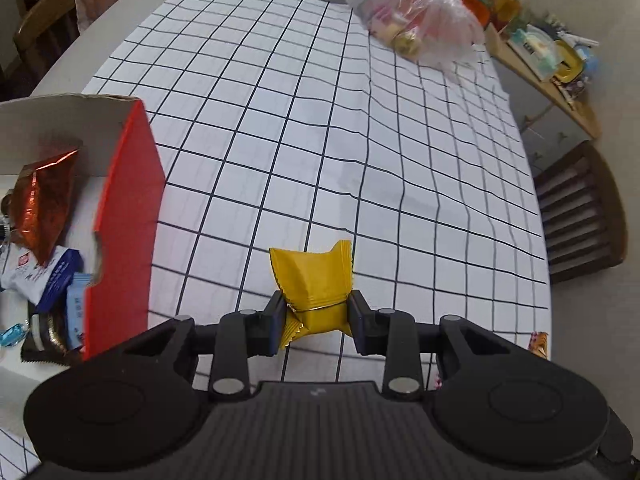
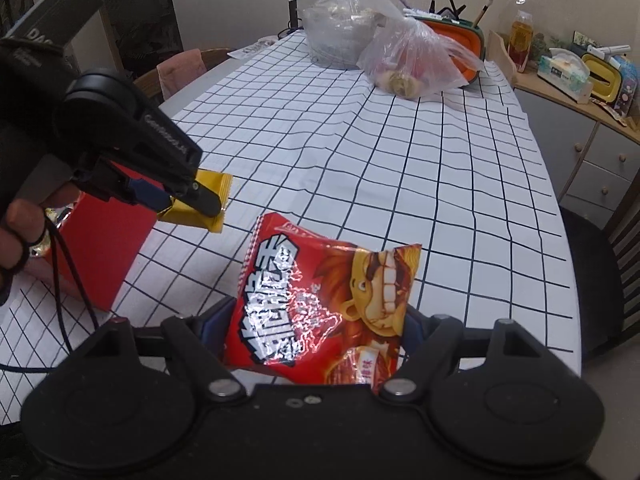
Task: Organize snacks
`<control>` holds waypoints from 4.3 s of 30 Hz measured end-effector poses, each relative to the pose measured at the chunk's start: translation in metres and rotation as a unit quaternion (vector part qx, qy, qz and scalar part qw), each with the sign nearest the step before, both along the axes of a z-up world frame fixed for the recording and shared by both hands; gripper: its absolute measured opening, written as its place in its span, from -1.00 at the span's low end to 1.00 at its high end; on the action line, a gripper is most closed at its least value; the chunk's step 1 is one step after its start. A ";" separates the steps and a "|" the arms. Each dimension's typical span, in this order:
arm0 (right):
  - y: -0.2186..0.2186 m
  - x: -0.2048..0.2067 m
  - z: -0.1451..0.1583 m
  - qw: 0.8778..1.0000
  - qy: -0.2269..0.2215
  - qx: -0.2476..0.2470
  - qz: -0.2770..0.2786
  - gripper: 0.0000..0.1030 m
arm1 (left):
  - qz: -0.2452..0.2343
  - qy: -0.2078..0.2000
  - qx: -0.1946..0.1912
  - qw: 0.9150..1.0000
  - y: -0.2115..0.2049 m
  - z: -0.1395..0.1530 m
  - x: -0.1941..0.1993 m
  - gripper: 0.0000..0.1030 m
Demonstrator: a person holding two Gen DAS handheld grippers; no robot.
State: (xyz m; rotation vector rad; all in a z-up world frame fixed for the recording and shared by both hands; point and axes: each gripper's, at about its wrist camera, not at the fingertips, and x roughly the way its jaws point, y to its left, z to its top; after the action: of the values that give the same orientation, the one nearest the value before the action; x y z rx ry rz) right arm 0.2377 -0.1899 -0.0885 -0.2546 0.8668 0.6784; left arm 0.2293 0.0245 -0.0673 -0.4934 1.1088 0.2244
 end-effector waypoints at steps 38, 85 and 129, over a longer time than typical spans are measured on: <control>0.209 -0.086 0.046 0.996 -0.034 0.013 0.078 0.56 | 0.077 -0.052 0.022 0.995 0.208 0.063 -0.167 -0.38; 0.297 -0.084 -0.023 0.990 -0.010 -0.066 0.126 0.87 | 0.037 -0.013 0.056 0.998 0.261 -0.011 -0.152 0.12; 0.164 -0.124 0.076 0.992 -0.029 0.119 -0.005 1.00 | 0.002 -0.157 0.116 0.981 0.186 0.072 -0.226 0.94</control>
State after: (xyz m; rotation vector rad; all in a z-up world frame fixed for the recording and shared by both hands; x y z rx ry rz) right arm 0.1136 -0.0258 -0.0122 -0.0553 0.7246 0.7545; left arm 0.0031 0.2104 0.0047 -0.3097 0.7625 0.2655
